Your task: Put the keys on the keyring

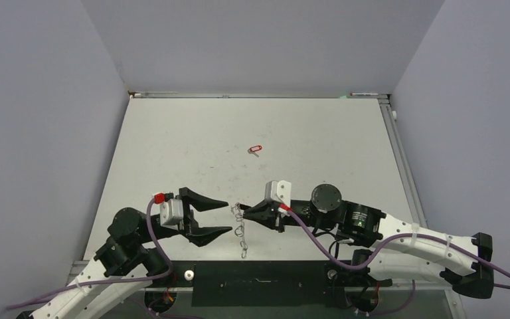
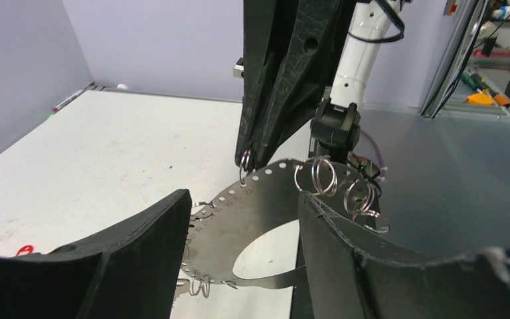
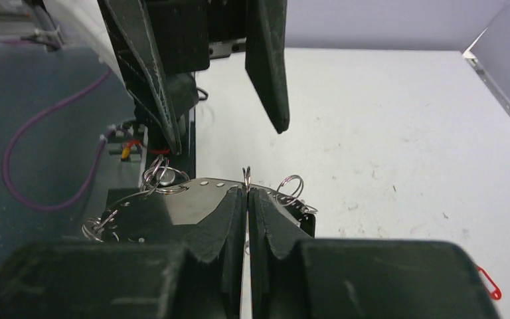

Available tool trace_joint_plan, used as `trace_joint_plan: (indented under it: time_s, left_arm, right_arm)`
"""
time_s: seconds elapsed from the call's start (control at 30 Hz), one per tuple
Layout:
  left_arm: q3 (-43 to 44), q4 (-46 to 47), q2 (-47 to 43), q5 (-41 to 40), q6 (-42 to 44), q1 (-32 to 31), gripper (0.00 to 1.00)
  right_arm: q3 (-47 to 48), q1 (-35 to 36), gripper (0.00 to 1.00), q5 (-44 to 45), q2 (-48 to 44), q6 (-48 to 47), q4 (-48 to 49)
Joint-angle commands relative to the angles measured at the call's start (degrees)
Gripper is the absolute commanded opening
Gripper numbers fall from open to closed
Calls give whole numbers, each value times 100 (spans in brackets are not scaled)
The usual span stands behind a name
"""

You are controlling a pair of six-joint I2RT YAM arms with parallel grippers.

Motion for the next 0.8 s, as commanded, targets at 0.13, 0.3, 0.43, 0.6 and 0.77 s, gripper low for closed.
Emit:
trace_joint_plan:
  time_s: [0.13,0.3,0.43,0.6,0.77]
  left_arm:
    - [-366,1666,-48,-143,-969,-13,50]
    - [-396,2140,267,14,-1324,-17,42]
    - [-458,2419,355,6,-1487,-14,34]
    - [-472,2474,348,21,-1522,-20,25]
    - [-474,2511,356,90,-1569,-11,23]
  right_arm:
    - [-1058,-2,5,215,-624,1144,3357]
    - [-1576,-12,5,195,-549,1675,4712]
    - [-1833,-30,5,191,-367,2066,5543]
    - [-1994,-74,5,2,-153,2510,6380]
    - [-1843,-90,5,-285,133,2639,6393]
